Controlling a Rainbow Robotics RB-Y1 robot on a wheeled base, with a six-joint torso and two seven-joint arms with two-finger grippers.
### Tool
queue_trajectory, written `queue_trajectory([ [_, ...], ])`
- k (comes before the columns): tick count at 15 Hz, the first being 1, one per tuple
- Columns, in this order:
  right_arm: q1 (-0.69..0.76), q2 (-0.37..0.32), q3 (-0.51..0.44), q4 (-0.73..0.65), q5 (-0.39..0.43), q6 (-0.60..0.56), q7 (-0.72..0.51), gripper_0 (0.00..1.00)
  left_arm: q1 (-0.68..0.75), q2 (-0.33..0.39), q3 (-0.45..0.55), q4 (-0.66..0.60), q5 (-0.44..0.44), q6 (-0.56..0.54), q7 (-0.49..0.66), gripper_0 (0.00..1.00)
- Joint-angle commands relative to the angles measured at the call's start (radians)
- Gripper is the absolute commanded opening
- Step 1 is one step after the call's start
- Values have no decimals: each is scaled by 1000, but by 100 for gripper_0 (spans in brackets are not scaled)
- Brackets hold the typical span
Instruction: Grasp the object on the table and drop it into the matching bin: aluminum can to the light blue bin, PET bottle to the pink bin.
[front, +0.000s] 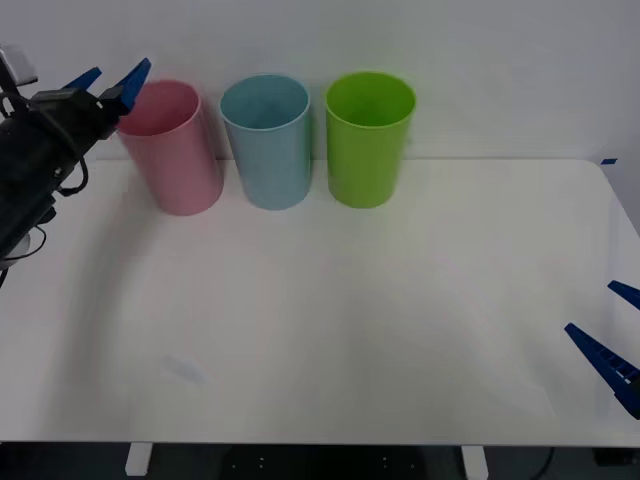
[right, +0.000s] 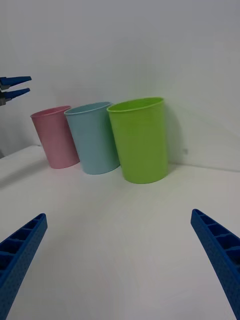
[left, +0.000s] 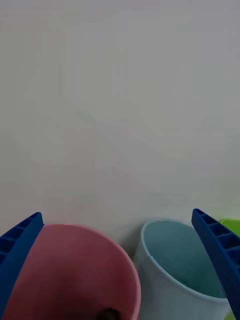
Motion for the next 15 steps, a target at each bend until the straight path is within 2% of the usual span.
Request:
queue_trajectory([
  [1,0,0,0,0,0,0,0,100,106,24,6,-101,62,-9,0,100],
  [3,0,0,0,0,0,0,0,100,173,34,20,-156,90,-28,0,100],
  [10,0,0,0,0,0,0,0,100,448,54,156,-320,177,-287,0,100],
  [15,0,0,0,0,0,0,0,100,610,54,248,-392,203,-451,-17,100],
])
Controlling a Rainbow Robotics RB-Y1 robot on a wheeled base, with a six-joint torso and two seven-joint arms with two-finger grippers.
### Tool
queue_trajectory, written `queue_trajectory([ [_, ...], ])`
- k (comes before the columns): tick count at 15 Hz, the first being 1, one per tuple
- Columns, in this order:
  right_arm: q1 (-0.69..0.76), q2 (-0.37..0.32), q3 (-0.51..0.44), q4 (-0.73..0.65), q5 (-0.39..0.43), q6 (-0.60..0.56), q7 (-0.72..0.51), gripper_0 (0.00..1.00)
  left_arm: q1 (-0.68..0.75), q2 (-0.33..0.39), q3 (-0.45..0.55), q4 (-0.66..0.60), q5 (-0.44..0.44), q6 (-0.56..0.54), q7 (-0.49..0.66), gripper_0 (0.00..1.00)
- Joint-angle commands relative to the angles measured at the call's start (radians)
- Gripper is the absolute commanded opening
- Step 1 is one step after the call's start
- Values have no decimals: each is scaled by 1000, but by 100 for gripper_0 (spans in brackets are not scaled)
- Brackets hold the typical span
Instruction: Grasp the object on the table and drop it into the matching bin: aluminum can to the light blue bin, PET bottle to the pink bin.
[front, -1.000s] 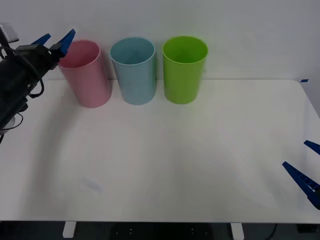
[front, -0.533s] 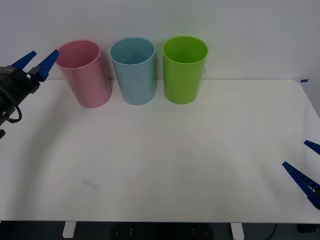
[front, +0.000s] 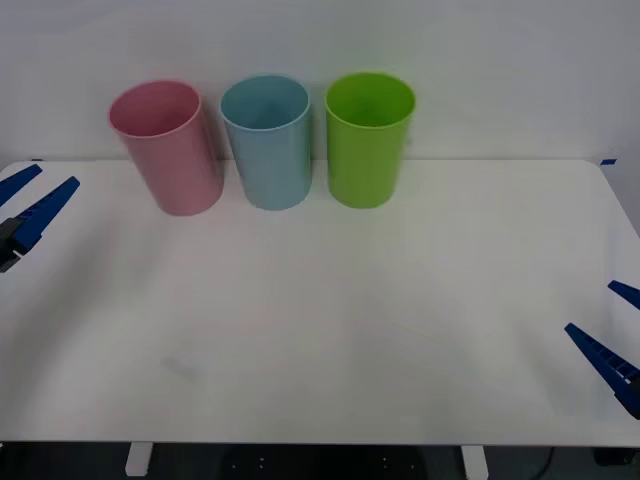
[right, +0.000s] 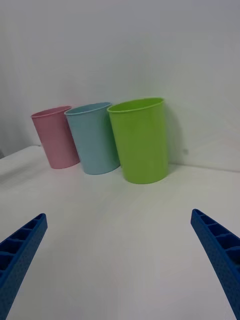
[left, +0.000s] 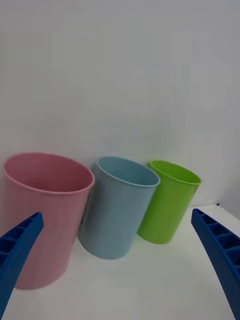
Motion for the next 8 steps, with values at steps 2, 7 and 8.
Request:
queue_trajectory([
  [2,0,0,0,0,0,0,0,100,133,0,37,-49,38,-96,-98,100],
  [7,0,0,0,0,0,0,0,100,252,0,57,-56,56,-165,-290,100],
  [8,0,0,0,0,0,0,0,100,281,0,56,-62,61,-173,-336,100],
])
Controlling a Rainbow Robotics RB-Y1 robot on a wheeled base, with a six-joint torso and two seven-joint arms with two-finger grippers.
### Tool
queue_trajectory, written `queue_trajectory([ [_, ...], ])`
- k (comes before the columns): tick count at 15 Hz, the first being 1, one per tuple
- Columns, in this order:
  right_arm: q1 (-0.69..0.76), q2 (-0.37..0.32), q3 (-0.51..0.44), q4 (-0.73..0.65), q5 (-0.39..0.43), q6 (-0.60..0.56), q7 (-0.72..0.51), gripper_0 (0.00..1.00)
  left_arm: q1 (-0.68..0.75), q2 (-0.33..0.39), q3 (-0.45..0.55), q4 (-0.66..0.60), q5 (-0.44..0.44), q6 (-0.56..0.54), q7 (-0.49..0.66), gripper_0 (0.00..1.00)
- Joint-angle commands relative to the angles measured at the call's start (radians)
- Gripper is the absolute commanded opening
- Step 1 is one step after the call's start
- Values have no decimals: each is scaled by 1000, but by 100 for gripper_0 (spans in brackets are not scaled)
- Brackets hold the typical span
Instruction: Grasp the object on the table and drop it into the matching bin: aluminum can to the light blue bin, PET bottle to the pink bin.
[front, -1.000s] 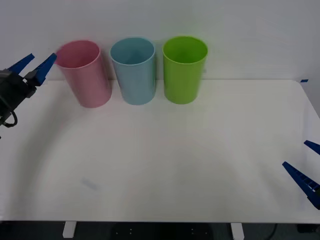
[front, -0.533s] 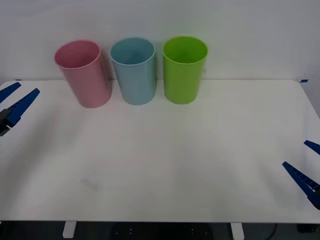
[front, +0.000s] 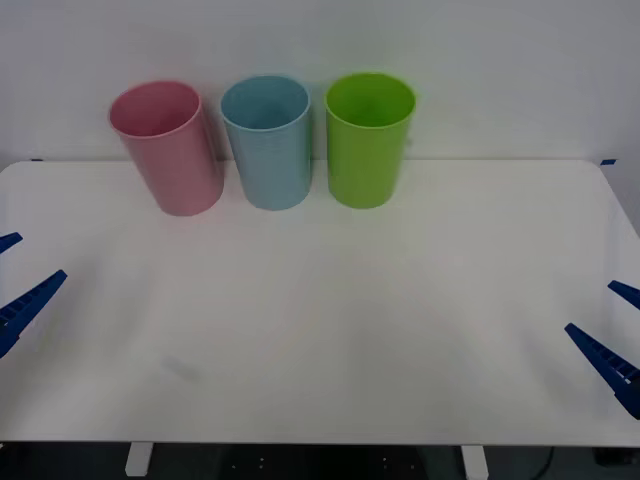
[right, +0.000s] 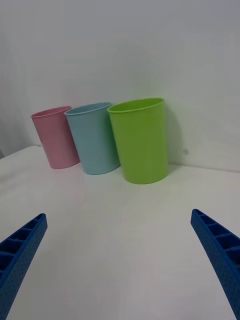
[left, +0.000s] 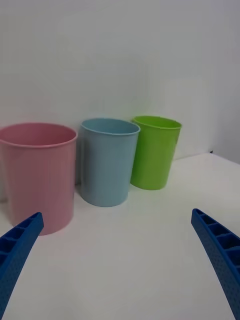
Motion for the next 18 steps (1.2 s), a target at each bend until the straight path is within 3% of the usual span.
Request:
queue_trajectory([
  [1,0,0,0,0,0,0,0,100,66,0,-5,-13,9,-15,-98,100],
  [9,0,0,0,0,0,0,0,100,230,0,8,-62,17,-47,-170,100],
  [18,0,0,0,0,0,0,0,100,296,-1,16,-62,16,-73,-170,100],
])
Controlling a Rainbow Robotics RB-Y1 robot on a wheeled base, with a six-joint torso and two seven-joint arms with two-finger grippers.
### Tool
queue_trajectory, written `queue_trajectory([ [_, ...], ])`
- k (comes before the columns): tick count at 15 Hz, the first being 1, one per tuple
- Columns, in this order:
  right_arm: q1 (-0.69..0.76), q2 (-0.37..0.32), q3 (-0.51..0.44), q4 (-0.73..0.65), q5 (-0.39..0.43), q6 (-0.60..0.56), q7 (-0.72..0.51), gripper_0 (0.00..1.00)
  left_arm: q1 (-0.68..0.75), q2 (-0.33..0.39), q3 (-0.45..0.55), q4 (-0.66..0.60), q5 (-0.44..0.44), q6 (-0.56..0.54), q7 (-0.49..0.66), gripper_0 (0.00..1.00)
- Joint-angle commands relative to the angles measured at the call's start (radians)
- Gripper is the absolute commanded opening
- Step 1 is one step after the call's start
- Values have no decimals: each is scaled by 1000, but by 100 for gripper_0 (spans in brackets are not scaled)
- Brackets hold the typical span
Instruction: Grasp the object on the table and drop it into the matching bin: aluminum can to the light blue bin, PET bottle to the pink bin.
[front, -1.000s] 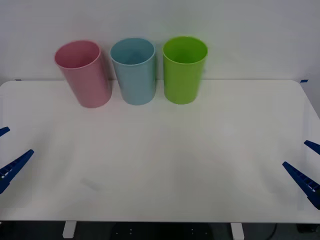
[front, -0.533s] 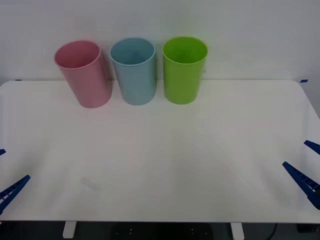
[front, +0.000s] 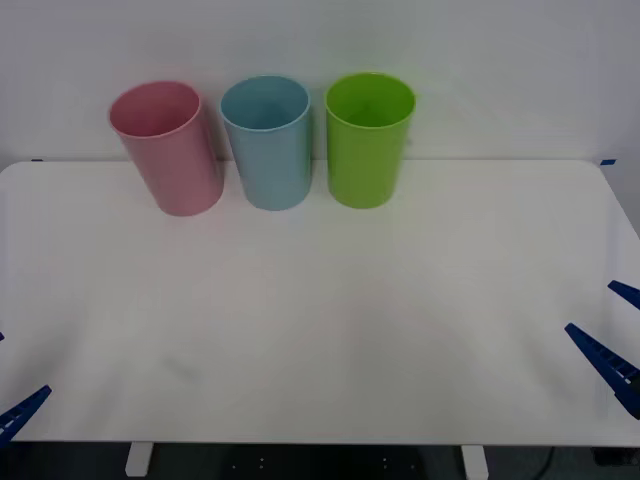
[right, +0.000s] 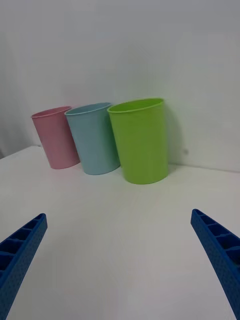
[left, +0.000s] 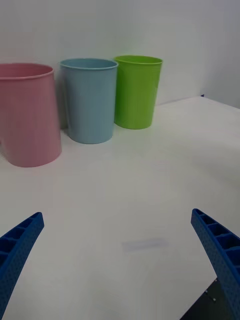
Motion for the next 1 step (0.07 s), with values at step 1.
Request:
queue_trajectory([
  [1,0,0,0,0,0,0,0,100,0,0,0,0,0,0,0,100],
])
